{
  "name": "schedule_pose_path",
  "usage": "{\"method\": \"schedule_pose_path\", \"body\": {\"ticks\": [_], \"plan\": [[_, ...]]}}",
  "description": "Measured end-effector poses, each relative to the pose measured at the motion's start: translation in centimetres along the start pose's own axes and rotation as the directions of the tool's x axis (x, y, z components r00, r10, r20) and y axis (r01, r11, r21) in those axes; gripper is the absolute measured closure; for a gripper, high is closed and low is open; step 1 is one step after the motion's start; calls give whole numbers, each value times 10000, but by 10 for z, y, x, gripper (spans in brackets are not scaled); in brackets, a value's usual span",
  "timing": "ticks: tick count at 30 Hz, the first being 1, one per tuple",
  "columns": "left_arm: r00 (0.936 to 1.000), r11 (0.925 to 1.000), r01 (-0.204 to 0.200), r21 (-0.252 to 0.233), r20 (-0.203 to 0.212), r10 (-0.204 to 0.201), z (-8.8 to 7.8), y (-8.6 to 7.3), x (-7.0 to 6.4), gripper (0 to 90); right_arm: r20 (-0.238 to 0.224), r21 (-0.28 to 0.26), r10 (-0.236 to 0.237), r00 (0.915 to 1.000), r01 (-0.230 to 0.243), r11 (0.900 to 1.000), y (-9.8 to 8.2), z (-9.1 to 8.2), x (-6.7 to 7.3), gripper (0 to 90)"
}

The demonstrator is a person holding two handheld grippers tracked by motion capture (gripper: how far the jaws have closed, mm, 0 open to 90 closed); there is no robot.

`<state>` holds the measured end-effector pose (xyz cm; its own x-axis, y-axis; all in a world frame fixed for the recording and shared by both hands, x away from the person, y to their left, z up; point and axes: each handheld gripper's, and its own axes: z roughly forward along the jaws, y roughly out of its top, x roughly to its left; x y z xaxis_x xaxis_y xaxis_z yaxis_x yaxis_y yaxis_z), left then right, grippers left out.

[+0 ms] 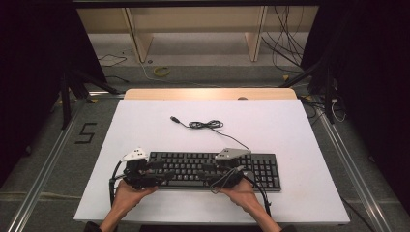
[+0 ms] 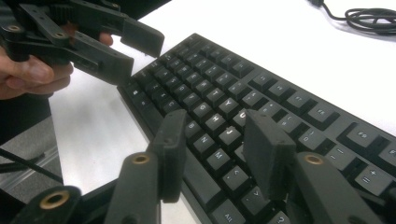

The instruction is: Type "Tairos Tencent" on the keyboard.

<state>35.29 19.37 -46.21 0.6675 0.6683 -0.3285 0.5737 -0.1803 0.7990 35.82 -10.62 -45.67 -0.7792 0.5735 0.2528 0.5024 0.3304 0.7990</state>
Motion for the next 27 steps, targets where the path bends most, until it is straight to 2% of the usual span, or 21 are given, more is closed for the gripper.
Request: {"method": "schedule_pose_path", "body": {"ticks": [6,15,27], "plan": [[9999,9998,-129,117,30,128,3,3,-1,326,86,-212,3,10000,-1,9998,-2,-7,-1,537],[9998,9994,-188,295,67,186,10,7,-1,329,210,-547,258,9994,-246,9982,-10,-24,-7,462],[9998,9989,-185,441,110,180,19,14,0,350,390,-836,464,9982,-430,9956,-20,-40,-12,439]]}}
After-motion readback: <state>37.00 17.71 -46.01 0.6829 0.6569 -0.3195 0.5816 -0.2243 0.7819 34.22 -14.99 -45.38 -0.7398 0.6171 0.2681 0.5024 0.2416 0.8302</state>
